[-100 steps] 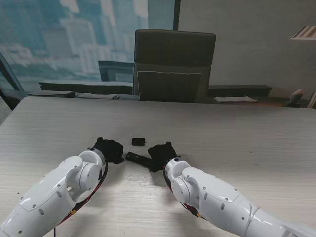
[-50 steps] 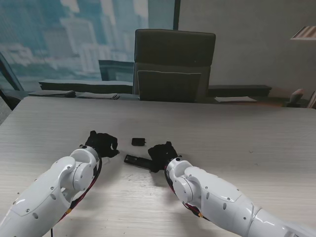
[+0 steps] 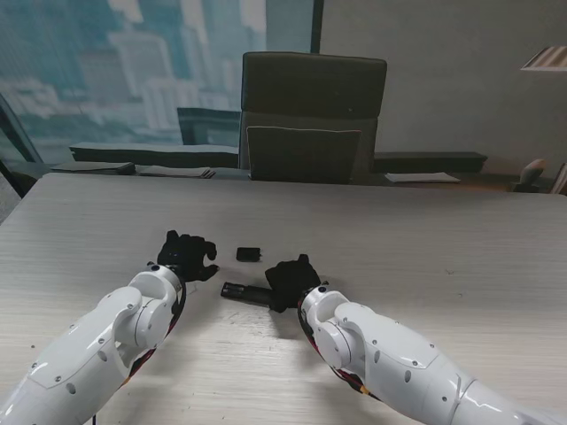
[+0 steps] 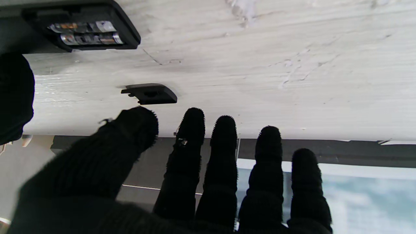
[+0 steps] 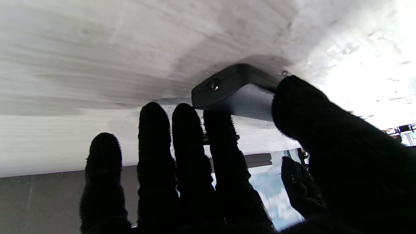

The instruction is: Install the batteries into the remote control and close the cover

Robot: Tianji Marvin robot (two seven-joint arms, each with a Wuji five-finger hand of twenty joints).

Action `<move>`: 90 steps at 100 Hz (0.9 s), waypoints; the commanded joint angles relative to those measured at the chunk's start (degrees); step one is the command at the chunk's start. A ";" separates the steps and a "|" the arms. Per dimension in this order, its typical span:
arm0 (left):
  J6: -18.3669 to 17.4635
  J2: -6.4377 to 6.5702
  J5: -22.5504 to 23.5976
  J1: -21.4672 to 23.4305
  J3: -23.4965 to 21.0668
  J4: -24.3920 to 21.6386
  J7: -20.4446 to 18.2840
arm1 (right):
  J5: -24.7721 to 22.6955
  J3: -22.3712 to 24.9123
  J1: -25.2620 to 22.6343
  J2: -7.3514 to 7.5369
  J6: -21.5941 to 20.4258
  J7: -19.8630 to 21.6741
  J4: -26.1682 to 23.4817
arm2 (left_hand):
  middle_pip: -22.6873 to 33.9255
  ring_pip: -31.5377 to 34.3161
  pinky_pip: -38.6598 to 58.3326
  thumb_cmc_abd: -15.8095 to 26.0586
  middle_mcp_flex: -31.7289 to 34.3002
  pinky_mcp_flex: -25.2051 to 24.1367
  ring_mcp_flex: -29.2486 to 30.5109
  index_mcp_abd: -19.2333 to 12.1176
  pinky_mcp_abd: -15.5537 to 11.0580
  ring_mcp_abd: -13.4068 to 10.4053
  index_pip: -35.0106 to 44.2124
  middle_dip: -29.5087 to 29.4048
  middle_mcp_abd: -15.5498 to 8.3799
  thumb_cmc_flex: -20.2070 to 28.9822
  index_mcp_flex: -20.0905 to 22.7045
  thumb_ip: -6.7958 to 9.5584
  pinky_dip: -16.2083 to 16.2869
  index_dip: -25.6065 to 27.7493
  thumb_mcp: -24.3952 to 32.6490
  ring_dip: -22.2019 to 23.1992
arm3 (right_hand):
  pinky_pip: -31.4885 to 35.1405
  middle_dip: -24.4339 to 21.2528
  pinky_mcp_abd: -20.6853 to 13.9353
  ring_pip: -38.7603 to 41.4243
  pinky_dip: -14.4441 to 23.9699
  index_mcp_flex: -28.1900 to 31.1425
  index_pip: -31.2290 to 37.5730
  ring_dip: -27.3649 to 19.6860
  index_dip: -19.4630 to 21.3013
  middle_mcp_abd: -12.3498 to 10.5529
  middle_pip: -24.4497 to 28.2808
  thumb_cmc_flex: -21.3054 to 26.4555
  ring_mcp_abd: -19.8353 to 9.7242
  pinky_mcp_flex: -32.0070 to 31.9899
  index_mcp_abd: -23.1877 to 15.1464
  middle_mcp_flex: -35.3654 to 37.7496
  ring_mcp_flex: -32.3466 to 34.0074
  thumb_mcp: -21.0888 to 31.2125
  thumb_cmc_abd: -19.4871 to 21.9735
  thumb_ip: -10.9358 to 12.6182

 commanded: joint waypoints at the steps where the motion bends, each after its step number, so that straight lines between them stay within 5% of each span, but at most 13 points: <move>1: -0.26 -0.55 -0.42 -0.82 0.75 0.48 -1.01 | 0.03 -0.52 -1.49 0.40 -0.33 1.55 0.77 | -1.00 -0.61 -1.01 1.44 -1.86 -1.02 -2.13 1.67 0.33 -0.37 -0.98 -0.53 0.84 -2.28 -2.24 1.44 -0.68 -0.73 1.38 -0.36 | -1.02 -0.45 1.76 -2.23 -0.37 0.86 -3.65 -1.44 -0.51 -0.74 -0.43 -1.26 -1.22 -1.03 -6.83 -1.45 -0.82 1.99 0.72 1.80; 35: -0.11 -1.12 -3.97 -7.48 7.32 5.30 -1.35 | -0.15 0.11 -2.18 0.45 0.56 1.23 0.43 | -4.17 -1.84 -3.28 1.67 -6.84 -2.78 -4.45 3.18 0.37 -0.81 -6.71 -2.83 1.76 -4.45 -6.30 0.79 -1.34 -2.90 0.24 -1.10 | -1.39 -0.56 1.82 -2.41 -0.44 0.69 -3.75 -1.45 0.32 -0.74 -0.36 -1.18 -1.23 -0.96 -6.74 -1.60 -0.81 1.94 0.87 1.86; 57: -0.45 -1.99 -8.93 -13.11 12.37 10.02 -2.17 | -0.17 0.41 -2.54 0.49 1.04 1.29 -0.01 | -6.04 -2.98 -4.80 1.77 -9.35 -3.87 -6.10 -0.64 0.13 -1.25 -8.20 -3.87 1.95 -4.70 -8.63 0.69 -1.57 -3.48 -0.53 -1.53 | -1.42 -0.58 1.82 -2.38 -0.39 0.74 -3.70 -1.42 0.66 -0.76 -0.28 -1.41 -1.26 -0.95 -6.80 -1.53 -0.82 1.68 1.28 1.87; 90: 0.59 -3.78 -12.16 -19.28 18.98 16.66 0.65 | -0.51 0.84 -3.01 0.69 1.69 1.49 -0.56 | -6.16 -3.35 -5.38 0.75 -12.29 -4.17 -7.22 3.62 -0.10 -1.95 -10.86 -4.09 1.90 -5.17 -12.11 0.21 -1.14 -4.72 -0.82 -1.55 | -1.39 -0.62 1.77 -2.32 -0.29 0.57 -3.40 -1.38 1.16 -0.69 -0.27 -1.64 -1.14 -0.79 -6.82 -1.60 -0.70 1.40 1.78 1.94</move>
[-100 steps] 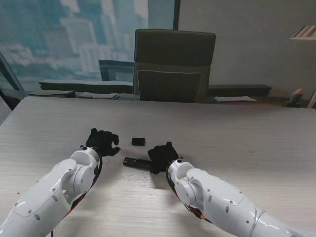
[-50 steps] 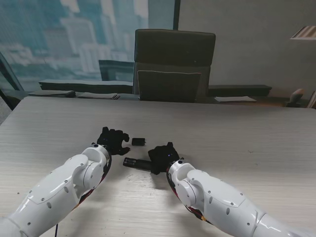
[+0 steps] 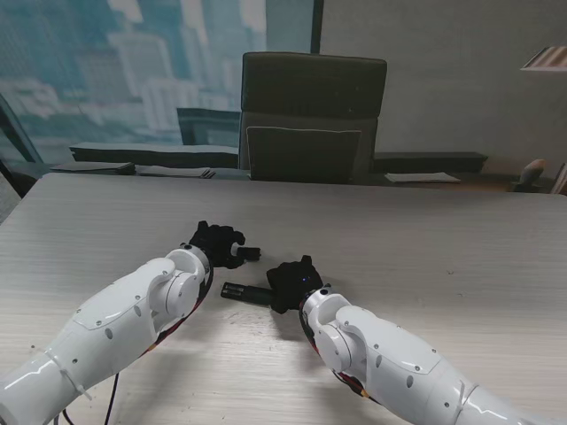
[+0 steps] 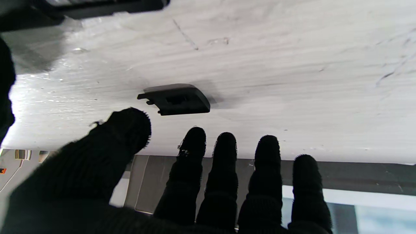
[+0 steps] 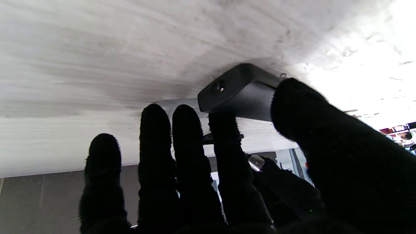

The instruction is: Install the batteries into the remote control and close the cover

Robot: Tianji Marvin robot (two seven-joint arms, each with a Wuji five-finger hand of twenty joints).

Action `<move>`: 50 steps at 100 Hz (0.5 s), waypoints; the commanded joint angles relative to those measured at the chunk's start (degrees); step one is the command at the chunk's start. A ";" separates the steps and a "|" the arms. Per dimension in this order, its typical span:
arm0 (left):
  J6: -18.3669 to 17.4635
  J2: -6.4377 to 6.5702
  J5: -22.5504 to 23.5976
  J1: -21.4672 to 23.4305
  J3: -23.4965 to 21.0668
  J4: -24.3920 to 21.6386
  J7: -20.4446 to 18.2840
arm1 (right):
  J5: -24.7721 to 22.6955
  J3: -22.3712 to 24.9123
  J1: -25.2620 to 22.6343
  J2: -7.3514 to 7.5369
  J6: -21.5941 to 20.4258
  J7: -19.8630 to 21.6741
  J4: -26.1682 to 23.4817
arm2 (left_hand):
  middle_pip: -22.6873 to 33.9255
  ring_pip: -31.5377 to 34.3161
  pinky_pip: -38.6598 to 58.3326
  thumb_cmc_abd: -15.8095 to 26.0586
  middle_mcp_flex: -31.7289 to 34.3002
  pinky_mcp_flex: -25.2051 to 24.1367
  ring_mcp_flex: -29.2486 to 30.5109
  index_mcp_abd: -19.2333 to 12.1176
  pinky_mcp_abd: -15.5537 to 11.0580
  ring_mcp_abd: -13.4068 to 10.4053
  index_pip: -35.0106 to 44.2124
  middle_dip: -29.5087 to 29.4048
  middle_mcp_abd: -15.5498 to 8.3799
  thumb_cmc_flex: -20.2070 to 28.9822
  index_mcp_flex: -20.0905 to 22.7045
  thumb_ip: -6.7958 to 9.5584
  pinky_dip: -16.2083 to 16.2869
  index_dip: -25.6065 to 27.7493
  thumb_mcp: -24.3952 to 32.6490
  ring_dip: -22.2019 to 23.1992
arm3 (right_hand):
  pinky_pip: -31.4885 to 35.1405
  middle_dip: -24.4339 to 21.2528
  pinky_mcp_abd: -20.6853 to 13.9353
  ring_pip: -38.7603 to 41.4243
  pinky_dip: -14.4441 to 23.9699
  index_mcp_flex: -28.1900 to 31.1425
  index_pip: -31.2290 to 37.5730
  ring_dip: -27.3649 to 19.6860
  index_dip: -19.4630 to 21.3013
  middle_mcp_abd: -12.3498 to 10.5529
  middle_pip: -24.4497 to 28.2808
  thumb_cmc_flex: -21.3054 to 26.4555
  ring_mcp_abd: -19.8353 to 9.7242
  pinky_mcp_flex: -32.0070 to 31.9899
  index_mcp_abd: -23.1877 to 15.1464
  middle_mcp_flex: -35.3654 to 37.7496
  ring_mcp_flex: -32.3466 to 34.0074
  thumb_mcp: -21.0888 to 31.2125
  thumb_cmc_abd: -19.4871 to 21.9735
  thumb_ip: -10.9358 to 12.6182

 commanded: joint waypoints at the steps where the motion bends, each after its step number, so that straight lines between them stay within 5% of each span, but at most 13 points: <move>1: 0.53 -0.85 -0.14 -0.88 0.63 0.95 0.37 | 0.06 -0.41 -1.43 0.41 0.14 1.62 0.76 | 0.13 -0.66 -1.10 0.37 -2.28 -1.46 -2.17 1.25 -0.13 -1.14 -1.20 -0.53 1.17 -2.44 -2.97 0.19 -0.44 -0.78 -0.70 -0.20 | -0.72 -0.62 1.66 -1.88 -0.22 2.03 -0.73 -1.43 0.20 -0.69 -0.26 -1.64 -0.70 -0.48 -3.71 -0.48 0.58 1.35 1.00 1.79; 19: 1.68 -2.18 -1.23 -3.16 3.88 5.03 3.37 | 0.13 -0.29 -1.55 0.39 0.22 1.58 0.69 | 0.64 -0.22 -0.88 1.44 -3.86 -1.62 -2.66 2.14 -0.30 -1.32 -5.11 -0.60 1.18 -2.01 -8.81 0.40 -0.05 -2.62 0.31 -0.01 | -0.63 -0.61 1.58 -1.87 -0.14 1.98 -0.58 -1.43 0.40 -0.74 -0.21 -1.70 -0.79 -0.21 -3.91 -0.51 0.65 1.15 1.53 1.83; 50: 2.65 -4.32 -4.01 -5.93 7.70 10.91 6.43 | 0.08 -0.05 -1.73 0.28 0.27 0.91 0.85 | 1.29 0.17 -0.71 1.32 -4.49 -1.86 -3.14 0.58 -0.36 -1.04 -7.91 -0.79 1.08 -2.12 -12.76 0.35 0.19 -4.27 0.14 0.06 | -0.57 -0.61 1.53 -1.71 -0.10 1.81 -0.05 -1.36 0.73 -0.80 0.02 -2.11 -0.86 0.01 -4.08 -0.58 0.65 0.57 3.13 1.96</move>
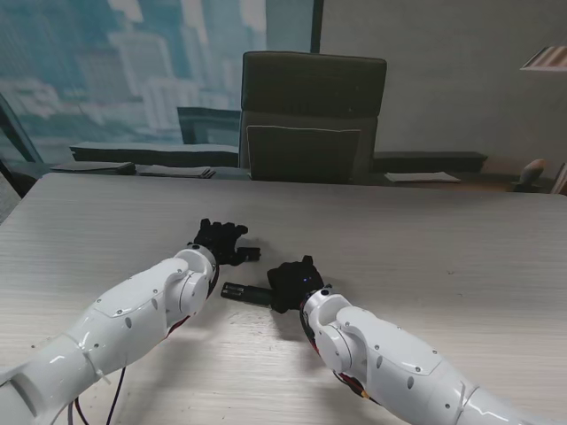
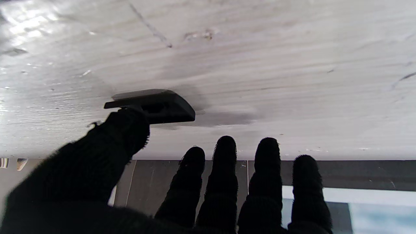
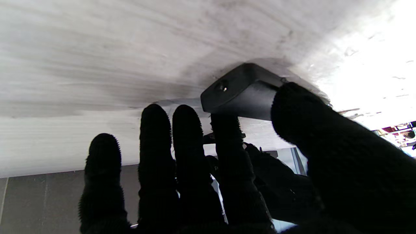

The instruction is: Install the batteries into the remote control and close the cover

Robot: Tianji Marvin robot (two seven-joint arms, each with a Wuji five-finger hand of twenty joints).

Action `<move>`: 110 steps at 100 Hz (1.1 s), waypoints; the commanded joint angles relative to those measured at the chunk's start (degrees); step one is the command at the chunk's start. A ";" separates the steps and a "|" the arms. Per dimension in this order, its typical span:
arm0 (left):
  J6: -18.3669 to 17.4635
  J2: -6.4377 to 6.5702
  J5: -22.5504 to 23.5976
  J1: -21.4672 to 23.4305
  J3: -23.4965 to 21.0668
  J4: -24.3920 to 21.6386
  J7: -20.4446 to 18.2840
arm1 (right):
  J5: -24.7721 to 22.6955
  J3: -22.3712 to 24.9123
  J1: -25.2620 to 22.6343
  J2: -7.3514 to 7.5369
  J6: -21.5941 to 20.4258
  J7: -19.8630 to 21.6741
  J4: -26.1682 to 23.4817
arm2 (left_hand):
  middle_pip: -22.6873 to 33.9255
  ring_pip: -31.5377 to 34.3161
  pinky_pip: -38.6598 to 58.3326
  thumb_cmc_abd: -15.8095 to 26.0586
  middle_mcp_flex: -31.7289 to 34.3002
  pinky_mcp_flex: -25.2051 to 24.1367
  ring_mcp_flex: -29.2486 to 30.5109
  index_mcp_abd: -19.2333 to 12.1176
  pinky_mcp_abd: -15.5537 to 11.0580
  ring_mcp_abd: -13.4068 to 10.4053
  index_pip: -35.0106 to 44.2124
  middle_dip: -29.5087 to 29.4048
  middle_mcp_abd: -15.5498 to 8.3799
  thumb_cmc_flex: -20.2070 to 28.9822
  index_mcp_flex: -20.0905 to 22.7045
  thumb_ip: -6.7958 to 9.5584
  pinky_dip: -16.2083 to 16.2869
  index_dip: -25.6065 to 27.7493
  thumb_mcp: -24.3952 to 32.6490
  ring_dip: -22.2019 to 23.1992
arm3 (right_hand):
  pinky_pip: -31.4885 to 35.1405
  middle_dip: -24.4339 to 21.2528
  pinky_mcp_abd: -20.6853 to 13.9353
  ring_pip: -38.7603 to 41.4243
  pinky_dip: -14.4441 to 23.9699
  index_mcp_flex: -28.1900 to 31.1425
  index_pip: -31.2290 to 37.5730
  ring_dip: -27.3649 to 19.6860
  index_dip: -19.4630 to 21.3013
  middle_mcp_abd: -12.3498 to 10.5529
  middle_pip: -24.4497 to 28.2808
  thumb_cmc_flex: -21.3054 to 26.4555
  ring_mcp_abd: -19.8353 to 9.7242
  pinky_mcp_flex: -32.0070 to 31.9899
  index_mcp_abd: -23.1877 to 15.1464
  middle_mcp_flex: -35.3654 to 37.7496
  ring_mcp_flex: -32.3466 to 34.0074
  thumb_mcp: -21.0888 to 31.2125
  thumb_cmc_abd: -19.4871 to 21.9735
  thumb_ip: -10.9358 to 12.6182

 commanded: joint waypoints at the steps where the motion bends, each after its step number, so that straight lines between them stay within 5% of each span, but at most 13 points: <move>1: 0.62 -0.67 -0.72 -0.61 0.45 0.66 -0.68 | 0.11 -0.40 -1.34 0.24 0.03 1.23 1.00 | 0.55 0.52 -0.69 1.17 -1.85 -1.65 -1.75 -0.89 -0.38 -0.98 -1.60 -0.76 1.09 -1.46 -3.12 0.36 0.19 -1.17 0.18 0.07 | -0.56 -0.50 1.50 -1.53 -0.10 1.80 0.34 -1.36 0.51 -0.80 0.02 -1.56 -0.81 -0.03 -2.52 -0.34 0.71 0.56 1.05 1.93; 40: -0.31 -2.67 -3.87 -3.59 5.81 7.16 -0.80 | 0.25 -0.27 -1.36 0.27 -0.12 1.35 1.01 | 1.92 0.89 -0.46 0.68 -0.94 -1.45 -1.45 -3.40 -0.34 -1.08 1.63 -0.51 0.75 -0.39 -0.99 0.48 0.24 -0.11 2.63 0.00 | -0.48 -0.57 1.44 -1.47 -0.14 1.73 0.75 -1.31 0.62 -0.85 0.11 -1.96 -0.92 -0.12 -2.55 -0.53 0.54 -0.14 2.24 2.12; 63: -3.77 -3.62 -4.53 -4.27 7.34 10.09 1.20 | 0.26 -0.19 -1.34 0.33 -0.27 1.53 0.98 | 6.21 1.86 0.89 -2.40 5.15 -0.11 1.19 -9.84 0.28 -1.61 24.93 1.66 -1.62 3.07 8.58 -0.47 -0.91 12.14 8.43 -0.50 | -0.50 -0.60 1.45 -1.47 -0.18 1.71 0.86 -1.31 0.62 -0.79 0.13 -2.29 -0.80 -0.18 -2.62 -0.48 0.51 -0.52 2.74 2.17; 70: -4.71 -3.84 -4.32 -4.35 7.62 10.76 2.25 | 0.31 -0.19 -1.30 0.33 -0.34 1.58 0.99 | 8.42 2.57 1.96 -7.81 8.37 0.65 2.83 -13.50 0.63 -1.80 37.05 2.83 -2.81 8.40 9.92 -4.80 -1.76 13.16 6.75 -0.61 | -0.51 -0.61 1.48 -1.44 -0.19 1.72 0.86 -1.30 0.61 -0.77 0.11 -2.38 -0.83 -0.21 -2.63 -0.51 0.57 -0.62 2.88 2.19; 78: -5.07 -3.95 -4.11 -4.40 7.77 11.11 2.92 | 0.32 -0.19 -1.25 0.32 -0.45 1.56 1.04 | 10.93 3.71 3.05 -10.75 12.78 1.73 5.84 -16.14 1.12 -1.71 47.39 4.00 -4.28 12.70 11.97 -5.67 -2.59 12.80 6.04 -0.53 | -0.49 -0.61 1.38 -1.50 -0.20 1.67 0.84 -1.31 0.59 -0.78 0.13 -2.41 -0.88 -0.18 -2.63 -0.49 0.45 -0.76 2.97 2.22; 110: -3.84 -4.40 -4.56 -5.04 9.01 11.97 2.02 | 0.52 -0.30 -1.22 0.23 -0.29 1.54 1.16 | 13.32 4.78 3.80 -11.83 13.59 2.23 7.32 -14.72 1.34 -1.51 52.49 5.36 -4.88 12.36 10.22 -5.70 -3.17 14.77 6.82 -0.05 | -0.50 -0.63 1.37 -1.48 -0.22 1.71 0.81 -1.30 0.56 -0.75 0.12 -2.66 -0.83 -0.23 -2.57 -0.53 0.45 -0.95 3.10 2.26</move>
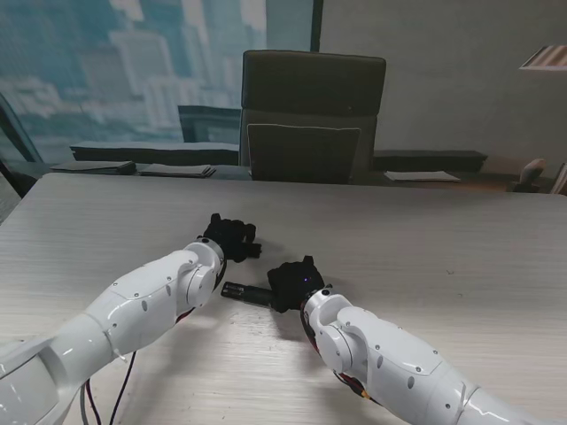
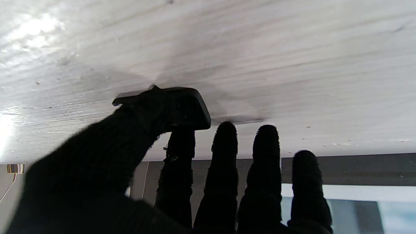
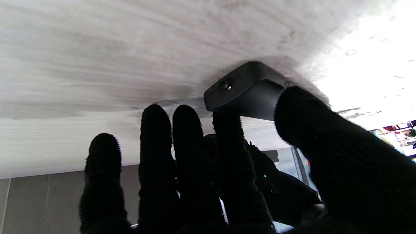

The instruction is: Install the batteries into the remote control and close the cover

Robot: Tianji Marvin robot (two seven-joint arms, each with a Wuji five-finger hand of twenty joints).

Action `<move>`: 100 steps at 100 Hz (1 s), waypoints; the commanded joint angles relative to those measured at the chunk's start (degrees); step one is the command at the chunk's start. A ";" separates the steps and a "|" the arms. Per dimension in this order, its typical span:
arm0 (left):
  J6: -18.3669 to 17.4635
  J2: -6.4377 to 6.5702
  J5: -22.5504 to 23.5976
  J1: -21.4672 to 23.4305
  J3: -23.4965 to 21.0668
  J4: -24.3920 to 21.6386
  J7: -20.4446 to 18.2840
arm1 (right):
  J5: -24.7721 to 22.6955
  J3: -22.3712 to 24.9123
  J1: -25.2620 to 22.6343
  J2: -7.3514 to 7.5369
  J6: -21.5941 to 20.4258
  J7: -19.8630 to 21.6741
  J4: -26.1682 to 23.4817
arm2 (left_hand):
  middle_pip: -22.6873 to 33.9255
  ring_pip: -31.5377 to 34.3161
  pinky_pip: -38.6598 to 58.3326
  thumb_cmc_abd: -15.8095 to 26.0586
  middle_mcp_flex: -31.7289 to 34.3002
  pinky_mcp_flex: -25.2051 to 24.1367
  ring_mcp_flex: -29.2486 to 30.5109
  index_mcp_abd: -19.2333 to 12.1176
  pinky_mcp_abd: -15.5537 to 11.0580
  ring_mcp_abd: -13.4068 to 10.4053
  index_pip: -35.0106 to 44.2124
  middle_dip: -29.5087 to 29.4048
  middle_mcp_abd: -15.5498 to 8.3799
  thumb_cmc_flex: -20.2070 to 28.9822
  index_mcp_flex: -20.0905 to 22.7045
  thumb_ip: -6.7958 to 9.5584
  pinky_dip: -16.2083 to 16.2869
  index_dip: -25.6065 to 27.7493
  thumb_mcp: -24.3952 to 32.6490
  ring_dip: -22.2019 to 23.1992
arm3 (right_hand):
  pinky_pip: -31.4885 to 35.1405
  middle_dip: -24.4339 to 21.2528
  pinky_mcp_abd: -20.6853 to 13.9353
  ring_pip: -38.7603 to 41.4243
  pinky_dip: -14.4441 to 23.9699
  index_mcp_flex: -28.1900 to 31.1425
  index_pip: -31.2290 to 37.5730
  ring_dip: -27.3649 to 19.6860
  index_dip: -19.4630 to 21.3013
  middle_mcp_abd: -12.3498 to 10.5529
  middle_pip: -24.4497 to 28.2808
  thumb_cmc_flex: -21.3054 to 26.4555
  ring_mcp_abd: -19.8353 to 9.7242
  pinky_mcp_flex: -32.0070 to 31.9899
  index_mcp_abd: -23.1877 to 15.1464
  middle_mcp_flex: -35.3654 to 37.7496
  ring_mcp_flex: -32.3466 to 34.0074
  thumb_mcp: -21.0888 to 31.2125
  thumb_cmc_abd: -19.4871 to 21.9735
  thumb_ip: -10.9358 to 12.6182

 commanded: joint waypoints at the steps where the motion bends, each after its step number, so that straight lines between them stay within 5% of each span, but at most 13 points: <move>1: 0.39 -0.42 -0.39 1.52 1.05 1.85 -2.10 | 0.34 -0.53 -1.15 0.21 -0.04 1.53 1.06 | 6.52 1.07 1.43 -0.54 5.86 -0.13 0.23 -4.23 1.25 -0.86 12.04 3.90 -4.98 2.41 5.58 0.41 -1.03 4.66 0.93 0.49 | -0.51 -0.61 1.36 -1.95 -0.22 1.62 0.41 -1.33 0.34 -0.75 0.12 -1.31 -0.64 -0.35 -1.44 -0.50 0.73 -0.17 0.97 1.73; 15: 0.59 -0.80 -0.60 1.20 1.96 2.66 -2.12 | 0.36 -0.49 -1.27 0.19 0.22 1.48 1.01 | 10.92 2.70 2.21 -1.83 7.48 0.40 1.49 -5.26 1.42 -0.73 17.60 8.85 -6.38 2.11 6.45 0.20 -1.21 6.26 2.47 1.49 | -0.52 -0.62 1.39 -1.95 -0.21 1.59 0.37 -1.32 0.33 -0.73 0.09 -1.49 -0.68 -0.36 -1.48 -0.49 0.70 -0.35 1.23 1.73; 24: 0.41 -0.94 -0.63 1.04 2.61 3.06 -2.24 | 0.42 -0.44 -1.34 0.17 0.39 1.49 0.96 | 11.70 4.00 2.80 -2.48 9.43 0.83 2.69 -5.87 1.57 -0.60 18.40 12.68 -7.30 1.79 7.23 0.07 -1.43 12.05 3.33 2.40 | -0.53 -0.63 1.40 -2.00 -0.22 1.61 0.35 -1.34 0.32 -0.72 0.04 -1.61 -0.65 -0.39 -1.46 -0.54 0.61 -0.46 1.47 1.75; 41: -0.10 -0.96 -0.81 0.97 3.17 3.20 -2.79 | 0.35 -0.32 -1.51 0.22 0.50 1.50 0.79 | 10.49 5.25 4.58 -2.81 12.74 2.98 6.65 -7.53 1.17 -0.90 18.49 12.44 -7.48 1.97 8.69 0.11 -1.25 17.20 3.63 2.97 | -0.54 -0.61 1.41 -2.02 -0.21 1.57 0.30 -1.34 0.31 -0.70 0.08 -1.70 -0.62 -0.40 -1.45 -0.42 0.58 -0.70 1.68 1.79; 51: -0.33 -1.06 -0.46 1.11 3.18 3.46 -1.86 | 0.33 -0.25 -1.61 0.24 0.59 1.52 0.69 | 4.79 5.53 6.72 -3.34 19.28 5.49 12.26 -9.35 0.77 -0.28 17.80 9.10 -6.62 2.64 9.04 -0.13 -0.98 10.99 4.31 1.72 | -0.56 -0.61 1.37 -2.00 -0.22 1.64 0.31 -1.33 0.32 -0.68 0.03 -1.70 -0.61 -0.43 -1.45 -0.49 0.58 -0.79 1.75 1.81; 67: -0.69 -0.77 -0.06 1.63 2.19 2.94 -0.84 | 0.29 -0.18 -1.65 0.25 0.47 1.44 0.68 | -1.75 6.74 8.32 -2.66 28.73 7.85 17.94 -5.68 0.97 -0.10 10.76 8.40 -7.31 4.65 11.47 -0.54 -0.34 1.32 4.07 0.40 | -0.58 -0.62 1.36 -1.96 -0.22 1.65 0.27 -1.32 0.32 -0.70 -0.01 -1.73 -0.60 -0.44 -1.43 -0.53 0.70 -0.83 1.80 1.84; 100: -1.00 3.04 4.09 4.94 -3.54 -5.07 -2.27 | 0.34 -0.19 -1.69 0.24 0.45 1.44 0.70 | -7.68 6.34 7.35 -1.21 32.78 7.26 18.10 -0.83 2.07 0.29 1.33 8.62 -6.13 7.44 18.12 -0.51 -0.67 -3.02 3.04 -0.33 | -0.61 -0.60 1.41 -1.97 -0.21 1.76 0.27 -1.32 0.35 -0.68 0.00 -1.78 -0.63 -0.47 -1.52 -0.50 0.67 -0.90 1.92 1.86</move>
